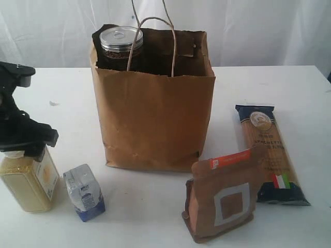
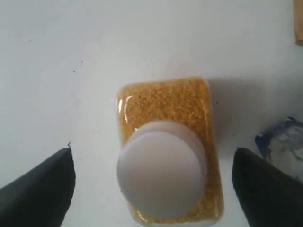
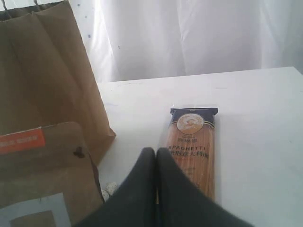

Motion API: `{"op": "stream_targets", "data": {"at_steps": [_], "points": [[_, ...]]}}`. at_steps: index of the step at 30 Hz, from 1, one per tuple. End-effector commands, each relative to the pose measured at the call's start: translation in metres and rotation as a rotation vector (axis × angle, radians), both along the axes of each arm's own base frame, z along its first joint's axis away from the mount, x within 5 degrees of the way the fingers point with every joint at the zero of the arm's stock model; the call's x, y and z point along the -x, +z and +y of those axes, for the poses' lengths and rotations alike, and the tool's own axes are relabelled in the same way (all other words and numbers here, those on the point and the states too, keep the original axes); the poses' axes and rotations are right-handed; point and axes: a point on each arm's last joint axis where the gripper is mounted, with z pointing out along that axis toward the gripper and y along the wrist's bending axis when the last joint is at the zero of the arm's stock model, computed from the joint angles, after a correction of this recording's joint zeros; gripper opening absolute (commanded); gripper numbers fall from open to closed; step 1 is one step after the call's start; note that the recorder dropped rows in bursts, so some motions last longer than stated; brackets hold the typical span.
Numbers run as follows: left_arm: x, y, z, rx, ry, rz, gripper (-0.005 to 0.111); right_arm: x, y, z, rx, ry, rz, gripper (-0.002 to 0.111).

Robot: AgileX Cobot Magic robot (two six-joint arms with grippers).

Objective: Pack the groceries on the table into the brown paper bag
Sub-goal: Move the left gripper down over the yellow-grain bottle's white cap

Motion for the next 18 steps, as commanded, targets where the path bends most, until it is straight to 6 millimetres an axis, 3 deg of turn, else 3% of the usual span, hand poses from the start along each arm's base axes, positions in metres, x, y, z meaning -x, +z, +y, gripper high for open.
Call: {"op": "stream_targets", "data": {"at_steps": [1,7,18], "points": [[-0.008,-0.012,0.005,-0.031,0.046,0.041,0.089,0.0,0.0,0.0,-0.004,-0.006,-0.009,0.0],[-0.018,-0.023,0.018,0.025,0.129,0.107,0.089,0.0,0.0,0.0,-0.004,-0.006,-0.009,0.0],[-0.023,-0.026,0.015,0.102,0.091,0.102,0.089,0.0,0.0,0.0,-0.004,-0.006,-0.009,0.0]]}}
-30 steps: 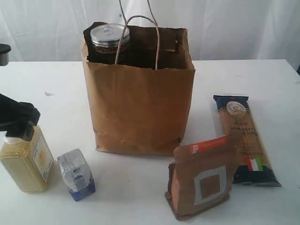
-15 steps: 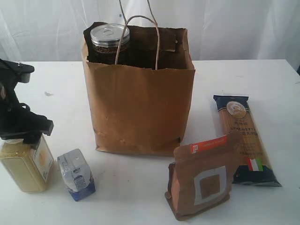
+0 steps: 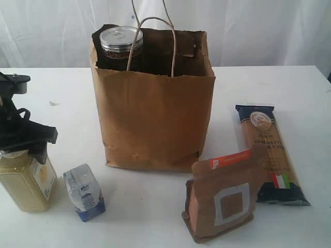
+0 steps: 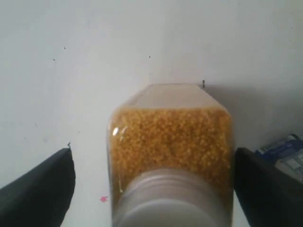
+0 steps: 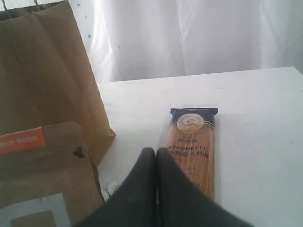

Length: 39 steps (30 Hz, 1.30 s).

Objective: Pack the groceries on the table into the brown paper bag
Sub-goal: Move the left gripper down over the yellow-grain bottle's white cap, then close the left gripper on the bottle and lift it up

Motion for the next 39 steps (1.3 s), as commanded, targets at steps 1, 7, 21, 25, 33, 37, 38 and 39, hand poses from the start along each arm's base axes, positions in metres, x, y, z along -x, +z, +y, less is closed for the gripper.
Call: {"op": "stream_targets", "data": {"at_steps": [1,7,21,25,33,37,38,39], "points": [[0.001,-0.004,0.0,0.004,-0.003,0.025,0.089,0.0,0.0,0.0,0.0,-0.006,-0.01,0.0],[0.001,-0.006,-0.001,0.014,-0.01,0.025,0.089,0.0,0.0,0.0,0.004,-0.005,-0.01,0.0],[-0.001,-0.006,-0.003,0.033,-0.01,0.003,0.089,0.0,0.0,0.0,0.004,-0.005,-0.01,0.0],[-0.004,-0.013,-0.004,0.022,-0.009,0.032,0.089,0.0,0.0,0.0,0.004,-0.005,-0.01,0.0],[-0.008,-0.026,-0.006,0.009,-0.009,0.07,0.089,0.0,0.0,0.0,0.004,-0.005,-0.01,0.0],[-0.009,-0.028,-0.006,0.005,-0.009,0.079,0.089,0.0,0.0,0.0,0.004,-0.005,-0.01,0.0],[-0.01,-0.029,-0.006,0.004,-0.009,0.082,0.087,0.0,0.0,0.0,0.004,-0.005,-0.01,0.0],[-0.01,-0.029,-0.006,0.001,-0.01,0.084,0.085,0.0,0.0,0.0,0.004,-0.005,-0.01,0.0]]}}
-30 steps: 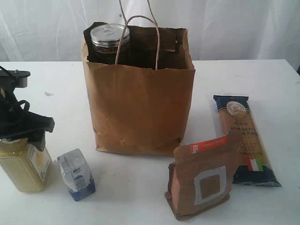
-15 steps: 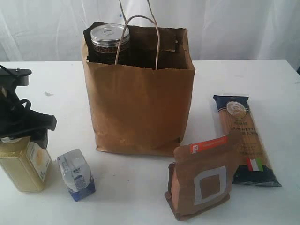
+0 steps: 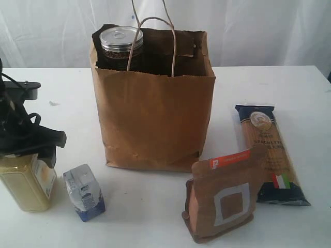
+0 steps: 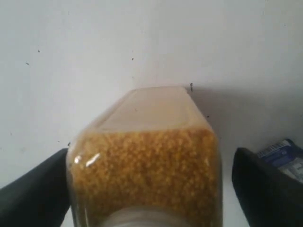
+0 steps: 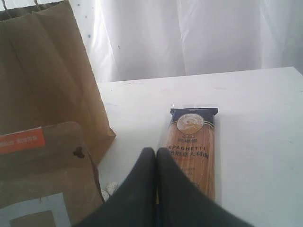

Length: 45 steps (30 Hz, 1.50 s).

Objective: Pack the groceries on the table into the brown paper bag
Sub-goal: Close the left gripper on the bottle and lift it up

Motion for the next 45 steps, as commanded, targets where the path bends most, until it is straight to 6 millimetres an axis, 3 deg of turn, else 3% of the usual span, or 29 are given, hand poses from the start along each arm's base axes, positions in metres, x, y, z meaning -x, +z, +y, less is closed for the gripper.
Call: {"op": "stream_targets", "data": {"at_steps": [1,8,11,16,19,28,31,35,39,42,45], "points": [[0.0,-0.011,0.001,-0.019,0.004,0.045,0.081,0.0,0.0,0.0,0.002,-0.005,-0.01,0.0],[0.001,-0.011,0.002,-0.033,-0.021,0.06,0.021,0.0,0.0,0.0,0.002,-0.005,-0.01,0.0],[0.002,-0.011,0.002,-0.041,-0.038,0.071,0.0,0.0,0.0,0.0,0.002,-0.005,-0.01,0.0],[0.005,-0.008,0.004,-0.06,-0.071,0.1,0.0,0.0,0.0,0.0,0.002,-0.005,-0.01,0.0],[0.007,0.005,0.005,-0.067,-0.092,0.1,0.0,0.0,0.0,0.0,0.002,-0.005,-0.01,0.0],[0.016,0.071,0.009,-0.038,-0.136,-0.043,0.0,0.0,0.0,0.0,0.002,-0.005,-0.01,0.0],[0.023,0.106,0.011,-0.012,-0.146,-0.136,0.0,0.0,0.0,0.0,0.002,-0.005,-0.01,0.0],[0.033,0.169,0.007,0.116,-0.188,-0.334,0.0,0.0,0.0,0.0,0.002,-0.005,-0.01,0.0],[0.046,0.233,-0.003,0.267,-0.342,-0.534,0.0,0.0,0.0,0.0,0.002,-0.005,-0.01,0.0],[0.05,0.26,-0.006,0.329,-0.371,-0.632,0.0,0.0,0.0,0.0,0.002,-0.005,-0.01,0.0],[0.045,0.275,-0.015,0.389,-0.434,-0.672,0.0,0.0,0.0,0.0,0.002,-0.005,-0.01,0.0]]}}
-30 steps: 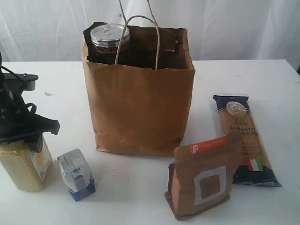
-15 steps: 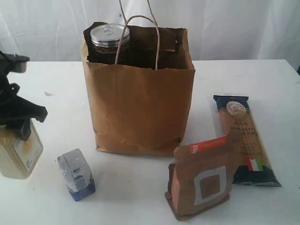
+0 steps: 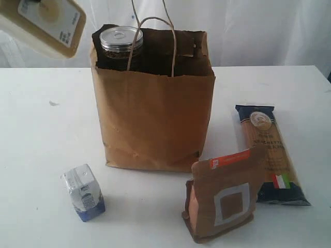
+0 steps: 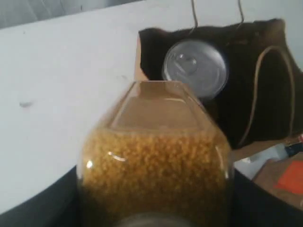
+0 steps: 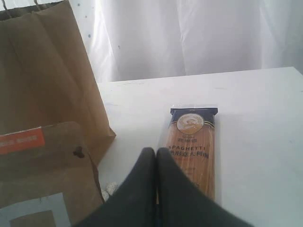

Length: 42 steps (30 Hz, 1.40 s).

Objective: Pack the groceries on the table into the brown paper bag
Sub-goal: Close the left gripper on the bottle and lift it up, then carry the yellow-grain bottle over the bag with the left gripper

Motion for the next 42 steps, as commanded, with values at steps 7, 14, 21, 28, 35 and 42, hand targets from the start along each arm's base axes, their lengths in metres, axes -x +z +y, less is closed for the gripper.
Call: {"op": "stream_targets", "data": {"at_steps": [7,14,21,28,35,42], "points": [[-0.015,0.03,-0.021,0.121,-0.155,-0.1,0.0,0.0,0.0,0.0,0.002,-0.005,-0.01,0.0],[-0.026,0.04,-0.03,0.165,-0.189,-0.112,0.0,0.0,0.0,0.0,0.002,-0.005,-0.01,0.0],[-0.028,0.044,-0.036,0.193,-0.239,-0.118,0.0,0.0,0.0,0.0,0.002,-0.005,-0.01,0.0],[-0.018,0.047,-0.056,0.222,-0.353,-0.145,0.0,0.0,0.0,0.0,0.002,-0.005,-0.01,0.0],[-0.012,0.047,-0.077,0.236,-0.392,-0.173,0.0,0.0,0.0,0.0,0.002,-0.005,-0.01,0.0],[-0.01,0.041,-0.094,0.239,-0.437,-0.143,0.0,0.0,0.0,0.0,0.002,-0.005,-0.01,0.0]]}}
